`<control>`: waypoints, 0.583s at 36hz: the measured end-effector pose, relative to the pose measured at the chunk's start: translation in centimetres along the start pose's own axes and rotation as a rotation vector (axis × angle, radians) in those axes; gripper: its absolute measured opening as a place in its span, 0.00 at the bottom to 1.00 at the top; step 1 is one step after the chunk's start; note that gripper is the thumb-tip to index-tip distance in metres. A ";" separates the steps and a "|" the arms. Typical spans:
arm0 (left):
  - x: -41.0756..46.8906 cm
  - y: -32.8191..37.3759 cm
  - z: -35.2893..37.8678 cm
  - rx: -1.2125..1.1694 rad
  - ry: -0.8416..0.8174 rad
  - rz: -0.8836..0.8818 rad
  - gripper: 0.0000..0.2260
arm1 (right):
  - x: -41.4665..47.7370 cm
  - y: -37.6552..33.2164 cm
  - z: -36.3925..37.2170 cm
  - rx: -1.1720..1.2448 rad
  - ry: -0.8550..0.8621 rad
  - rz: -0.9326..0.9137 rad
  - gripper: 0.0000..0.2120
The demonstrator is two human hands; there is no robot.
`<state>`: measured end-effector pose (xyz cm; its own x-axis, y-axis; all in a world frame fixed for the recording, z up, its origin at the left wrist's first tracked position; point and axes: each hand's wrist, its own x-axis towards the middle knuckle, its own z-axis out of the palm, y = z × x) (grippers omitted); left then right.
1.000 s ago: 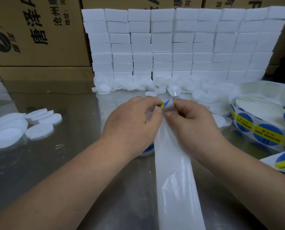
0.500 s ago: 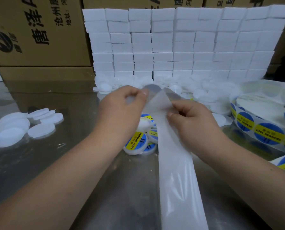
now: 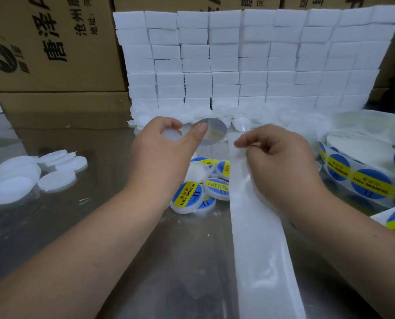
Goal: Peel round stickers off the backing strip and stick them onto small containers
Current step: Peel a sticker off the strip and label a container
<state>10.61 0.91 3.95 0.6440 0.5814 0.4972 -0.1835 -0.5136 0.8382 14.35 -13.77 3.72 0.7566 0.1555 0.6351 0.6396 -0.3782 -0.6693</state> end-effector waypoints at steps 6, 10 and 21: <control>-0.3 0.1 0.2 0.092 0.028 0.114 0.15 | -0.1 -0.5 0.2 0.269 -0.100 0.252 0.12; -0.6 0.2 0.2 0.172 0.011 0.224 0.17 | 0.3 -0.5 -0.2 0.381 -0.072 0.356 0.18; -0.7 -0.1 0.3 0.317 -0.069 0.350 0.22 | 0.4 -0.2 0.1 0.307 -0.079 0.387 0.10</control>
<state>10.37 0.36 3.50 0.6341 0.3012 0.7122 -0.1692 -0.8447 0.5078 14.48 -13.57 4.07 0.9467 0.1301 0.2947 0.3116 -0.1371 -0.9403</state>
